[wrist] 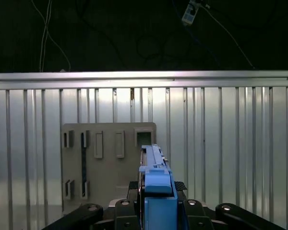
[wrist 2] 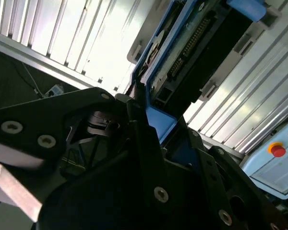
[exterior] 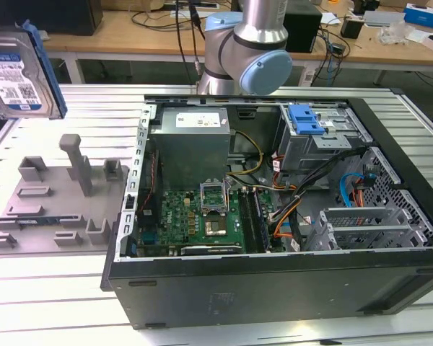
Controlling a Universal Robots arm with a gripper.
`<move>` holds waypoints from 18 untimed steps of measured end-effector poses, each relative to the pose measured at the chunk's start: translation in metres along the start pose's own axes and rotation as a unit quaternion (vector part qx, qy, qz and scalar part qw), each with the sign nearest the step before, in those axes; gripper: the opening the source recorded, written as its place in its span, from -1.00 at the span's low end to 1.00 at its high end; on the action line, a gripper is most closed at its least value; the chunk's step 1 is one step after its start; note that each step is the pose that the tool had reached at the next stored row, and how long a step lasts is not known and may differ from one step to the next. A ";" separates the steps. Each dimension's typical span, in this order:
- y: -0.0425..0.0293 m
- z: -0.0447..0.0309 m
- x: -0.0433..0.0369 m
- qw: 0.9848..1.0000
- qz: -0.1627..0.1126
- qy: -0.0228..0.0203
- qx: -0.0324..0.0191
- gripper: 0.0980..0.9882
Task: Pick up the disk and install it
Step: 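Pick up the disk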
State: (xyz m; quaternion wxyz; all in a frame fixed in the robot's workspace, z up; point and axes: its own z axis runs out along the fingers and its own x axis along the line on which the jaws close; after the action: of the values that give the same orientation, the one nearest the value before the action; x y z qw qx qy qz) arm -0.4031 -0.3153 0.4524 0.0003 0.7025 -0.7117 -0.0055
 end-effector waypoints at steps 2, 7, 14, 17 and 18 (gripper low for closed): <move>-0.0001 -0.0104 0.0000 1.000 0.000 0.000 0.000 -0.39; -0.0003 -0.0318 0.0000 1.000 0.000 -0.001 0.000 -0.39; -0.0003 -0.0496 0.0007 1.000 0.000 -0.003 0.000 -0.39; -0.0004 -0.0496 0.0011 1.000 0.000 -0.003 0.000 -0.39; -0.0004 -0.0495 0.0011 1.000 0.000 -0.003 0.000 -0.39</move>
State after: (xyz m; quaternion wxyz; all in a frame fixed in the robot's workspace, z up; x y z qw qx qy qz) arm -0.4023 -0.3168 0.5019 -0.0018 0.7025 -0.7116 -0.0076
